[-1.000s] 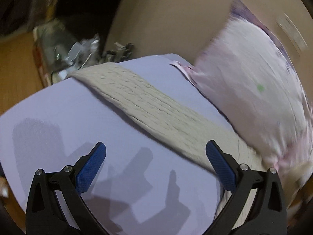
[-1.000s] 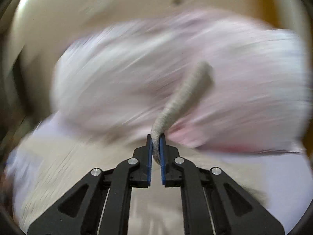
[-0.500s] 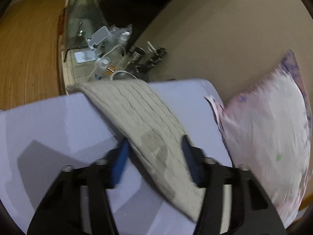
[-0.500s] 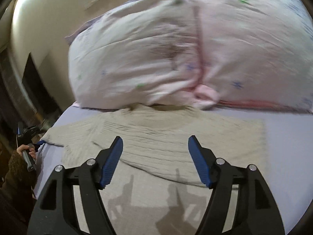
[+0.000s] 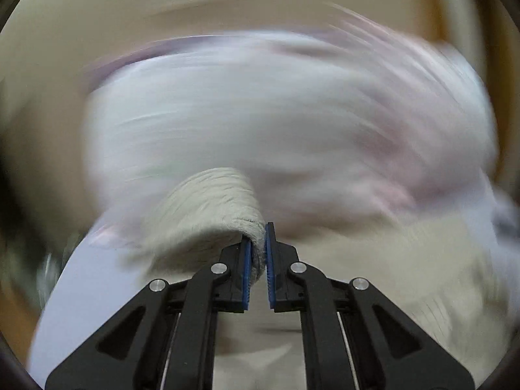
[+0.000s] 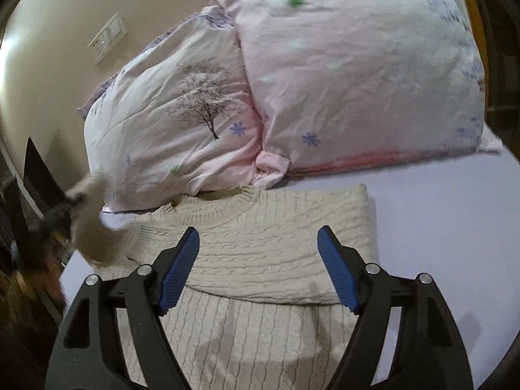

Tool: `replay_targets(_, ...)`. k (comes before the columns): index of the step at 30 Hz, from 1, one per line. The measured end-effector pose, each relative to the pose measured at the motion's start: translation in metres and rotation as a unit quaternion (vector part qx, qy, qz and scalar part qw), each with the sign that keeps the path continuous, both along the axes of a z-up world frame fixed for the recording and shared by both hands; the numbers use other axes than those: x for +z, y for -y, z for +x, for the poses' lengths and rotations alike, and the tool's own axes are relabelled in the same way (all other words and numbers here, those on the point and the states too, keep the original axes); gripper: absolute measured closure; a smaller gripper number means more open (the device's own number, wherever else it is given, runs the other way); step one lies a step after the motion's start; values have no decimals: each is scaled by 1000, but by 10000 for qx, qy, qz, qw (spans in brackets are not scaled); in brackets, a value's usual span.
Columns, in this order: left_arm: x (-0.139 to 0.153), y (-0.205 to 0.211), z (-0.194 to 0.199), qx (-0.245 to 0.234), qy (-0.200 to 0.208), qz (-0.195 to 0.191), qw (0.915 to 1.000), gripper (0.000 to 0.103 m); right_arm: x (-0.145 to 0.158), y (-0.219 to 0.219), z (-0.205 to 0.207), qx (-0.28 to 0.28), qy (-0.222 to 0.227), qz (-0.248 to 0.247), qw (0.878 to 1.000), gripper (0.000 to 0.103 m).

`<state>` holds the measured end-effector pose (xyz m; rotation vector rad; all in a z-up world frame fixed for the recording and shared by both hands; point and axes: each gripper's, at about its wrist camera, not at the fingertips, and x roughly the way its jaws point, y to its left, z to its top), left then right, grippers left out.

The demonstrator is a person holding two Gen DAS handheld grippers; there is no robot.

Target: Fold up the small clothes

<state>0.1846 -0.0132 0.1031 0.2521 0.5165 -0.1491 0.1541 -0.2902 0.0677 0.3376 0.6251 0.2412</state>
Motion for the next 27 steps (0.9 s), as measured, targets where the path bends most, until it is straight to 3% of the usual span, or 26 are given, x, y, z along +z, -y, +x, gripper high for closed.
replay_targets(2,-38,67,-9,-712,-275,793,9939,95,-8,7,3,-28,-184,188,9997,28)
replay_targets(4,-82,119,-22,-1266,-568,1707,9755,93,-15,15,6,-48,-379,385,9985,28)
replay_targets(5,-99,133,-33,-1365,-502,2119,9664,93,-19,20,7,-32,-480,514,9975,28)
replay_targets(7,-103,132,-44,-1383,-215,2389,9609,90,-23,25,10,29,-606,681,9958,31)
replay_targets(11,-69,90,-63,-1343,-289,1549,9783,52,-31,20,24,187,-908,838,9922,48)
replay_targets(13,-53,52,-71,-1083,-511,1031,9874,51,-39,13,36,271,-1197,1006,9873,50)
replay_targets(16,-46,4,-79,-686,-1036,387,9915,51,-51,9,46,160,-1566,1147,9809,53)
replay_targets(19,-42,-45,-91,-310,-1402,-275,9893,51,-54,9,42,-223,-1561,825,9840,54)
replay_targets(21,-40,-82,-106,-47,-1595,-801,9839,40,-51,12,30,-250,-1499,765,9854,53)
replay_targets(23,-43,-116,-123,28,-1849,-1412,9726,34,-42,16,5,-40,-1354,641,9887,45)
replay_targets(24,-47,-133,-135,87,-1983,-1658,9660,31,-39,18,-11,48,-1296,474,9904,35)
replay_targets(27,-58,-156,-156,442,-2216,-1752,9582,31,-39,26,-53,85,-1321,16,9912,32)
